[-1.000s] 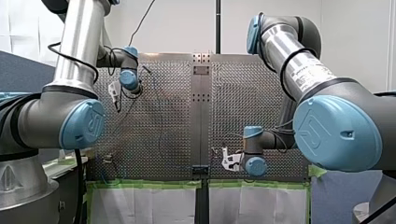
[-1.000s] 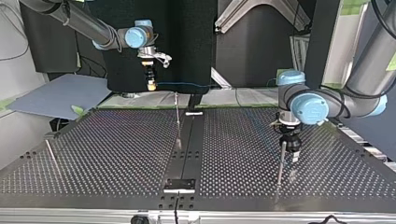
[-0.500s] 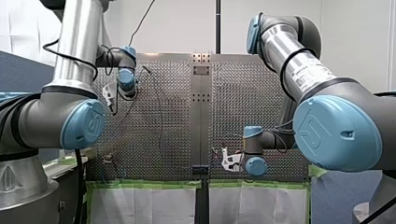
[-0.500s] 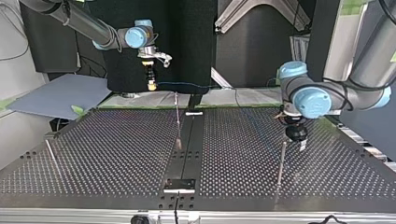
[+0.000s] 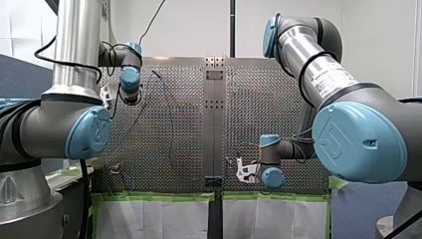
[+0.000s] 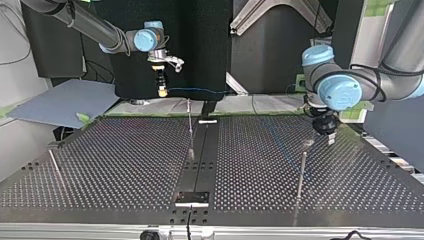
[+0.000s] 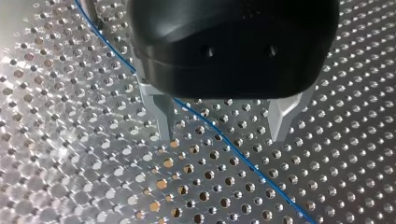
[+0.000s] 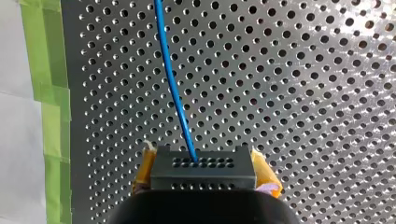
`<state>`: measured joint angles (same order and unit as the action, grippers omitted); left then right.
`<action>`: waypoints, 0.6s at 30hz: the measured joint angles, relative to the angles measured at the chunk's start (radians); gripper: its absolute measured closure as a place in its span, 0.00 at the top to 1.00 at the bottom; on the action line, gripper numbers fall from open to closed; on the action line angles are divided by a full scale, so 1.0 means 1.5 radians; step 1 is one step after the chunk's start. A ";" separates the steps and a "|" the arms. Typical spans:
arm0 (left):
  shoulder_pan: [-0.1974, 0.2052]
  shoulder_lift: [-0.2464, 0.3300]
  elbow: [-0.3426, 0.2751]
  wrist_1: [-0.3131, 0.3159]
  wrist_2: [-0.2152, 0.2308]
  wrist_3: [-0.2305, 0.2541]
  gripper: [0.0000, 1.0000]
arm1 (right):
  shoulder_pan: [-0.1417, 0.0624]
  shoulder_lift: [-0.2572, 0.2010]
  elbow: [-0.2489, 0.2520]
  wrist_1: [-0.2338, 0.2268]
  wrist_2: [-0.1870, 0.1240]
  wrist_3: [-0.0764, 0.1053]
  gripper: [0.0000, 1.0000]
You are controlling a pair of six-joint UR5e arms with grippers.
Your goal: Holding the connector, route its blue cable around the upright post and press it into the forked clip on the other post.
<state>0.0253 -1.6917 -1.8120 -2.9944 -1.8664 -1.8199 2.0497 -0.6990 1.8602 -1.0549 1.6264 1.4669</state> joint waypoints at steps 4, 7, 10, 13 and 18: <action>0.000 0.020 0.011 -0.020 -0.001 0.020 1.00 | 0.000 0.000 0.000 0.000 -0.004 0.000 0.00; 0.000 0.037 0.026 -0.037 -0.003 0.037 1.00 | 0.000 0.000 0.000 0.001 -0.006 0.001 0.00; -0.001 0.055 0.045 -0.055 0.000 0.055 1.00 | 0.000 0.000 0.000 0.001 -0.007 0.001 0.00; 0.000 0.073 0.062 -0.073 0.010 0.067 1.00 | 0.000 0.000 0.000 0.001 -0.008 0.002 0.00; 0.002 0.101 0.090 -0.101 0.024 0.072 1.00 | 0.000 0.000 0.000 0.000 -0.010 0.003 0.00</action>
<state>0.0277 -1.5401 -1.6765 -3.1462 -1.8300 -1.7120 2.0492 -0.6990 1.8602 -1.0552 1.6108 1.4718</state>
